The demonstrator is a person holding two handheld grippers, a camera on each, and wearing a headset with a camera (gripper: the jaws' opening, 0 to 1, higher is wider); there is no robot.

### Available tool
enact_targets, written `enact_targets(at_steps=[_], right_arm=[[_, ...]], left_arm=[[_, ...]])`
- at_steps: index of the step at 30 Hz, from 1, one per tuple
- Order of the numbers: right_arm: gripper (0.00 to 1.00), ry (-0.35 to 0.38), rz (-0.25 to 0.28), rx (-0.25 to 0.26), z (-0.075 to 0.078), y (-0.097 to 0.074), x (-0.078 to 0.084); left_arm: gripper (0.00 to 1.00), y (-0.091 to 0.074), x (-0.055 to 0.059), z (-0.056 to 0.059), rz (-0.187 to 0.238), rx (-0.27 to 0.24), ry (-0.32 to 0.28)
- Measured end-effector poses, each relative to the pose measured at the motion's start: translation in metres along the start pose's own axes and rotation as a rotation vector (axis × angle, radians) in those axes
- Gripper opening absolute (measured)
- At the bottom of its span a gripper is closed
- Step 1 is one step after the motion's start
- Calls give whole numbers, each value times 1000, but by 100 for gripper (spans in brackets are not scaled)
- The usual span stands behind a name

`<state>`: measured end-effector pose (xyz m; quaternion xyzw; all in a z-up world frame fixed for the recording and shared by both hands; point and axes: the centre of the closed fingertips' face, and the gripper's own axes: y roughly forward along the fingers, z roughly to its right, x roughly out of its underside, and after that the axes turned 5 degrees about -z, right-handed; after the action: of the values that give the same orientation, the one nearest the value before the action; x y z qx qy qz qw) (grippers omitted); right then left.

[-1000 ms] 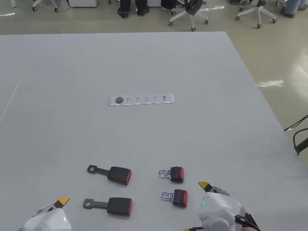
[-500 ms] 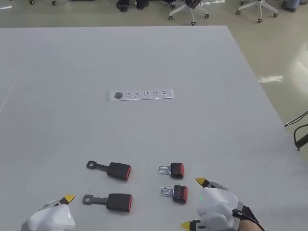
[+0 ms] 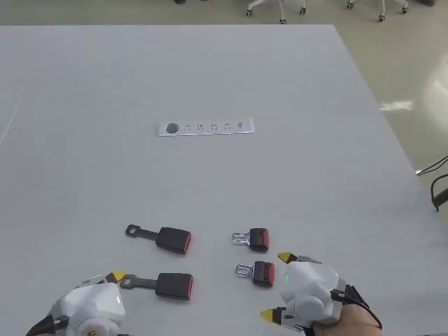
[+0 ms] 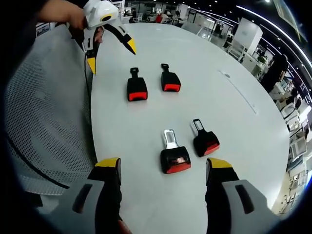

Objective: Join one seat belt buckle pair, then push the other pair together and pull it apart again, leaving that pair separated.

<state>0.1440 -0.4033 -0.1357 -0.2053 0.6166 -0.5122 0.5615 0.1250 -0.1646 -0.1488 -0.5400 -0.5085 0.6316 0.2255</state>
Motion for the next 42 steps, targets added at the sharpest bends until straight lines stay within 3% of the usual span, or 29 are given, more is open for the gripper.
enact_targets(at_steps=[8,12,16,20,28,37,42], right_arm=[[65,20,-18,-41,5,16,5],[62,8,-41,-75,3,28,12],[61,-11,-58,-89,2,38,15],[61,-16,-60,-96,4,41,12],[60,-15,-64,-98,10,50,15],[58,-40,-76,-108,23,57,16],[54,-33,-73,-140,28,63,15]], left_arm=[[77,23,2,-3,-26,46,48],[74,28,-10,-3,13,65,106],[72,35,-15,-5,12,78,135],[67,40,-25,-6,48,99,202],[65,53,-25,-12,21,136,247],[58,64,-29,-6,-8,185,309],[54,69,-28,-6,-20,208,320]])
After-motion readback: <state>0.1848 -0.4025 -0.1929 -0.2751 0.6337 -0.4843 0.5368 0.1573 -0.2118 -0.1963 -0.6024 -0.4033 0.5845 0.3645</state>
